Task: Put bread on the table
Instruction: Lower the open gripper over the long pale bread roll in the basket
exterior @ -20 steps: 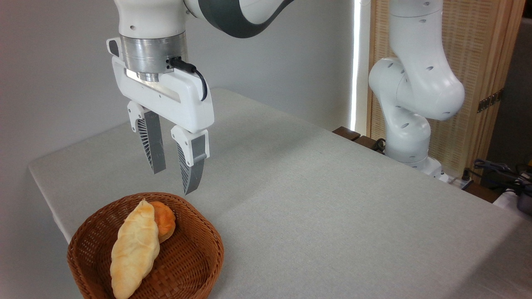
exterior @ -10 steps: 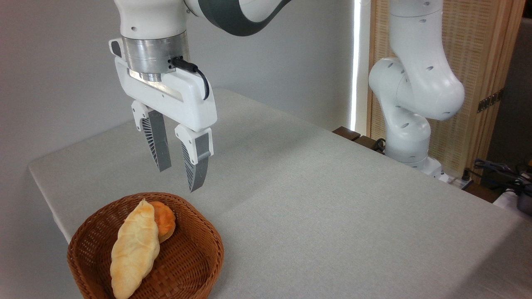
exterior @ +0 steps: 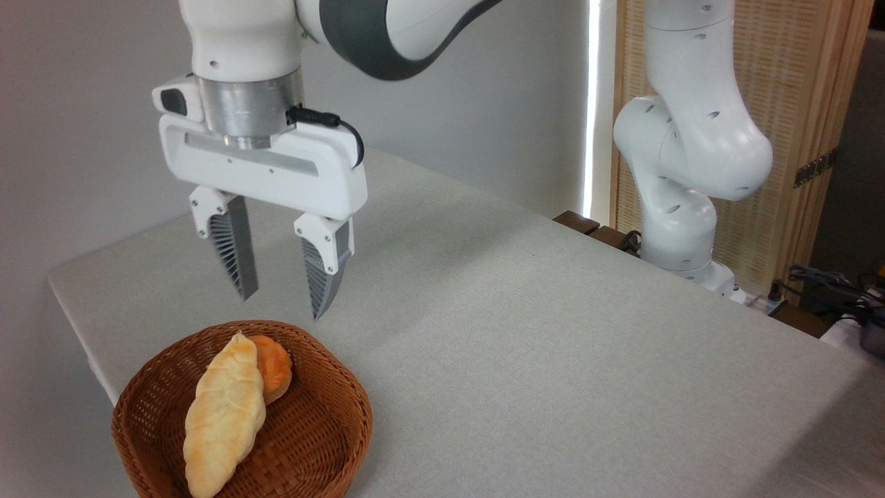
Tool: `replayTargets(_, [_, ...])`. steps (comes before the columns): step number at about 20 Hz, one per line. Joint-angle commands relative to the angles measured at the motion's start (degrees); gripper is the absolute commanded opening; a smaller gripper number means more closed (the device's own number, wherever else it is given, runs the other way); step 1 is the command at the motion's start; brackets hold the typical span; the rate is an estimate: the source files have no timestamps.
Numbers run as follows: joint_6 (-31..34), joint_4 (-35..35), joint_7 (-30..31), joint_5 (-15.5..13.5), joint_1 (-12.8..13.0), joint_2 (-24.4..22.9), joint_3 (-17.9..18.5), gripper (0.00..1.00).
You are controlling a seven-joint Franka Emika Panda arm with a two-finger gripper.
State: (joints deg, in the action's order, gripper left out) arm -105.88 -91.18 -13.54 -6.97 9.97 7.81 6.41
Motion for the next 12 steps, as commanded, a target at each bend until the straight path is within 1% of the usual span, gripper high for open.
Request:
replayTargets(1, [-4.93, 0.48, 8.33, -1.12, 0.05, 2.56, 0.45, 1.00])
replayTargets(3, [-9.67, 0.39, 13.34, -0.68, 0.05, 4.14, 0.36, 1.00])
replayTargets(5, [-12.58, 0.48, 15.99, -0.85, 0.05, 5.81, 0.36, 1.00])
replayTargets(9, [-16.63, 0.57, 16.18, -0.50, 0.05, 9.15, 0.27, 1.00])
replayTargets(12, [-17.69, 0.66, 15.48, -0.33, 0.31, 10.73, 0.10, 1.00])
